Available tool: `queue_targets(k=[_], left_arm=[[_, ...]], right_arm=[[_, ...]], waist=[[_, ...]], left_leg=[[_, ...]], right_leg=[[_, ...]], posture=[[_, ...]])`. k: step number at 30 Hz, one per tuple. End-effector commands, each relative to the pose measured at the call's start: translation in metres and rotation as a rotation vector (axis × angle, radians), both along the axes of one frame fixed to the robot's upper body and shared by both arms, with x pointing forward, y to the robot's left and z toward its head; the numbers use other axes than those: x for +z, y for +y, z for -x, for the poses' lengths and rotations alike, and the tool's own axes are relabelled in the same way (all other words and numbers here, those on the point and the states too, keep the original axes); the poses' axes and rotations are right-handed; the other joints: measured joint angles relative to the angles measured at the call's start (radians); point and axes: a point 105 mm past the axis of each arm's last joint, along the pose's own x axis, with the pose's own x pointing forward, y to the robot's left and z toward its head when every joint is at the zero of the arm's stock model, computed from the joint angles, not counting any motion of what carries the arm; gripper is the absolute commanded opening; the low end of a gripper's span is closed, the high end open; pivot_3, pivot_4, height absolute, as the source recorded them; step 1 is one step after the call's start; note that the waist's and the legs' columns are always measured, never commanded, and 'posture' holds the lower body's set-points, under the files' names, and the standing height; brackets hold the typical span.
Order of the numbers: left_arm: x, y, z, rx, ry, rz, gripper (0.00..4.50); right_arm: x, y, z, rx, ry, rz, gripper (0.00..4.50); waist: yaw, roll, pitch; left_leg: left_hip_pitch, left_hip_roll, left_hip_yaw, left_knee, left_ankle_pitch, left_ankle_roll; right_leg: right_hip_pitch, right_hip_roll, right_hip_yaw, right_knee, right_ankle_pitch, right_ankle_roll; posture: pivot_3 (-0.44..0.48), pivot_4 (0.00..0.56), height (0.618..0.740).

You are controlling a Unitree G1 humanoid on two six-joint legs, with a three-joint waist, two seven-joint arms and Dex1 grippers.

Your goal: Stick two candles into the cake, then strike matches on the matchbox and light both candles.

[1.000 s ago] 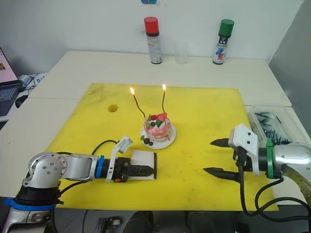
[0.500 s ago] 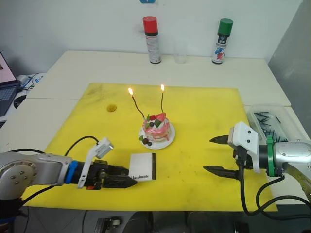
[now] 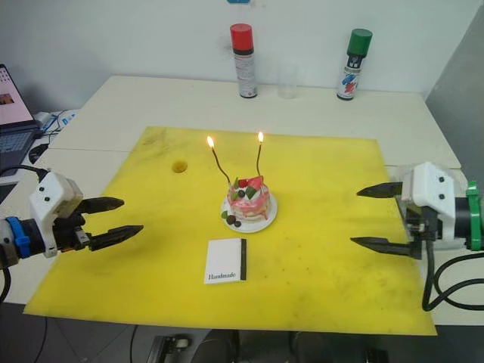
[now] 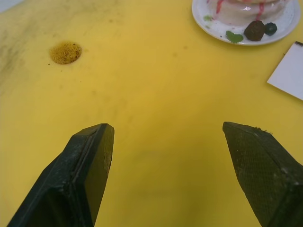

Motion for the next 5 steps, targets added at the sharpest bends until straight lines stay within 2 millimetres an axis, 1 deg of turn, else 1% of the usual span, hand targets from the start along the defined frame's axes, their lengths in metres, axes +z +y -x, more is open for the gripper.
queue_targets(k=[1, 5], left_arm=[[0.0125, 0.0058, 0.0029, -0.014, -0.051, -0.03, 4.08], [0.0136, 0.0007, 0.0016, -0.037, -0.058, 0.002, 4.08]], right_arm=[[0.0128, -0.0069, 0.0051, 0.014, -0.016, 0.025, 4.5], [0.0111, -0.0071, 0.0032, 0.025, -0.02, 0.031, 4.5]], waist=[[0.0, 0.0, 0.0], [-0.001, 0.0, 0.0]], left_leg=[[0.0, 0.0, 0.0, 0.0, 0.0, 0.0], [0.0, 0.001, 0.0, -0.001, 0.0, 0.0]], right_leg=[[0.0, 0.0, 0.0, 0.0, 0.0, 0.001], [-0.001, 0.001, -0.001, 0.001, 0.0, 0.001]], posture=[[0.0, 0.15, 0.733], [0.0, 0.15, 0.733]])
